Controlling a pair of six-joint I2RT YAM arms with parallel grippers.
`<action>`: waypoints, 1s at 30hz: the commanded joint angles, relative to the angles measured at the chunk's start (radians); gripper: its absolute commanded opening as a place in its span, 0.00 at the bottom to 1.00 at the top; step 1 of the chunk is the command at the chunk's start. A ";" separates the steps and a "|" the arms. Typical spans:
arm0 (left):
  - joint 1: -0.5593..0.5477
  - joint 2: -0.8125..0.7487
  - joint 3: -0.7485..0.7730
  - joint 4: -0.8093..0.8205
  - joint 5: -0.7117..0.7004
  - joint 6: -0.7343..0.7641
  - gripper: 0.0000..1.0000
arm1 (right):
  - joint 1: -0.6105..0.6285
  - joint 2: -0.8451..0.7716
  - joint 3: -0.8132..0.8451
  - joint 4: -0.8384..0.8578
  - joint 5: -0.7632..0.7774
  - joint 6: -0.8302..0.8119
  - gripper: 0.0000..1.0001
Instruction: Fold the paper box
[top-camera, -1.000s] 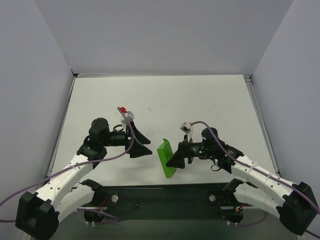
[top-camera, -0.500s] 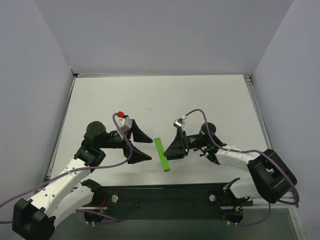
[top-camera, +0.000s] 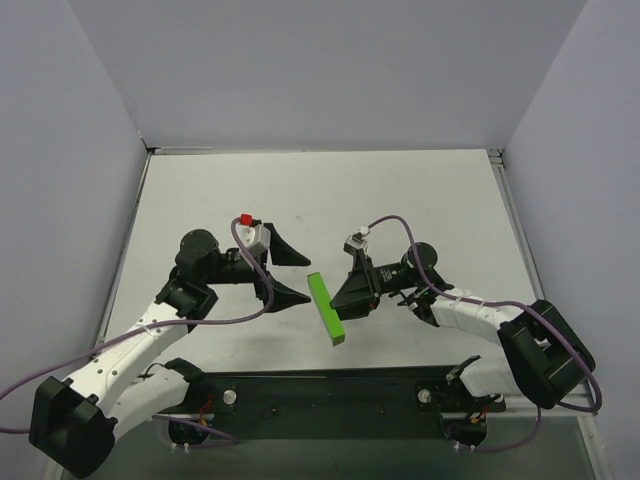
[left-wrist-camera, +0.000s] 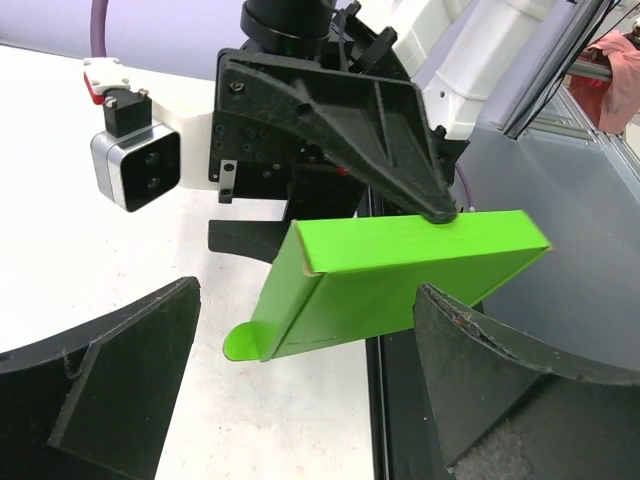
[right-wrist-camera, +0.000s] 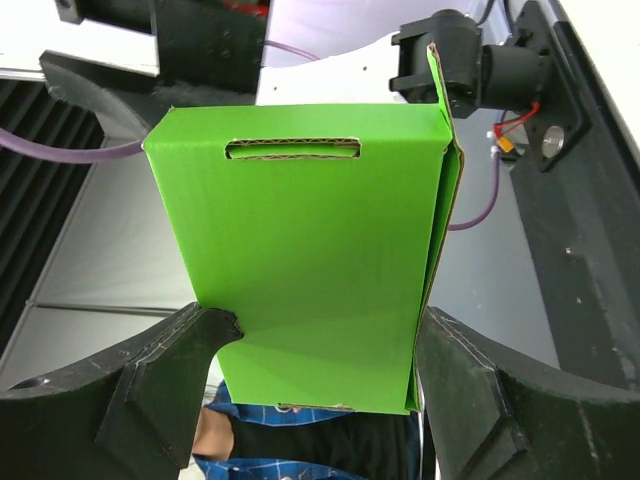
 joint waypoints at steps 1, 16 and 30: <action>-0.014 0.048 0.065 0.135 0.044 -0.020 0.97 | 0.007 -0.051 0.056 0.423 -0.040 0.069 0.00; -0.093 0.218 0.070 0.458 0.243 -0.333 0.78 | 0.039 -0.064 0.067 0.422 -0.060 0.114 0.00; -0.157 0.264 0.044 0.588 0.309 -0.477 0.22 | 0.042 -0.081 0.068 0.423 -0.067 0.132 0.00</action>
